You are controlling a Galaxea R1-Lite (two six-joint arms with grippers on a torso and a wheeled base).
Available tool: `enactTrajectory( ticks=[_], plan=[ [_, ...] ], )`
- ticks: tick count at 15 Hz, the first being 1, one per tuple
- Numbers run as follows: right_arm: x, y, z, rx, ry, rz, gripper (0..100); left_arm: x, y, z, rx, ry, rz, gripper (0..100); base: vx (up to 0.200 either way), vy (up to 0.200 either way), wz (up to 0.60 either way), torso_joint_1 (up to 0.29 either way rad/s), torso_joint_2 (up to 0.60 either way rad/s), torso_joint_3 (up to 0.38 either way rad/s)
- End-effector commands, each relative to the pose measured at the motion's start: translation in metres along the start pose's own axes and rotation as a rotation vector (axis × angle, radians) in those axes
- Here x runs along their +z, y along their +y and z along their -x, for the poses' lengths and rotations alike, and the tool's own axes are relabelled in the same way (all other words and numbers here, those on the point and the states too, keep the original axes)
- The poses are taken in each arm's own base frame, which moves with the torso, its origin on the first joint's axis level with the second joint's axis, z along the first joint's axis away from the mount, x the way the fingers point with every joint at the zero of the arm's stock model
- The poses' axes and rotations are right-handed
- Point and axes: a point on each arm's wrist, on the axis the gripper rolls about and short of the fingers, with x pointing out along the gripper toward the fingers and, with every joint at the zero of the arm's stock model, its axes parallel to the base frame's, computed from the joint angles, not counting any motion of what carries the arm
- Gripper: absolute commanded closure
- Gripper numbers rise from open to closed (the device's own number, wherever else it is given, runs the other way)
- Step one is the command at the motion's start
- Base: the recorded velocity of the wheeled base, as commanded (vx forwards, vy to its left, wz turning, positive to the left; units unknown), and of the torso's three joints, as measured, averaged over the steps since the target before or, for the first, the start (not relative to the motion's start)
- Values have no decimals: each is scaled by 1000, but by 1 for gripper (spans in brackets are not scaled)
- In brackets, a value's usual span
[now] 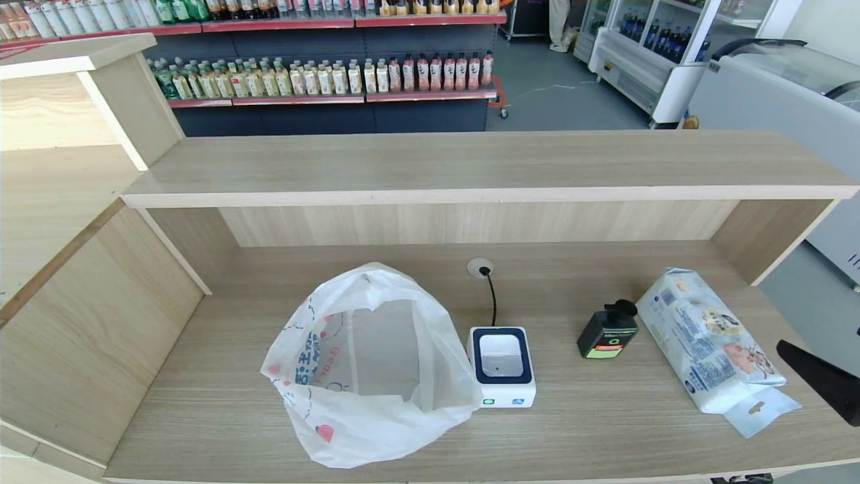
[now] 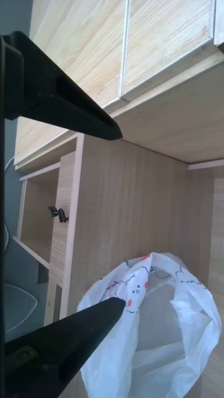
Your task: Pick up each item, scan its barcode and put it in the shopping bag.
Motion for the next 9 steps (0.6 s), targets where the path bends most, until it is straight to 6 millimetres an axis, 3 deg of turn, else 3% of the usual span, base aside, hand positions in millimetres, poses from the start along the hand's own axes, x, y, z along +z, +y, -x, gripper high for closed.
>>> enactTrajectory(
  ticks=[1,4,9],
  plan=[
    [-43,-31,-90,6,187,25,0,0,0,0,0,-1,0,0,0,0,0,0,0,0],
    [-75,-52,-105,-58,218,127,0,0,0,0,0,-1,0,0,0,0,0,0,0,0],
    [-90,-45,-92,74,246,102,0,0,0,0,2,-1,0,0,0,0,0,0,0,0]
  ],
)
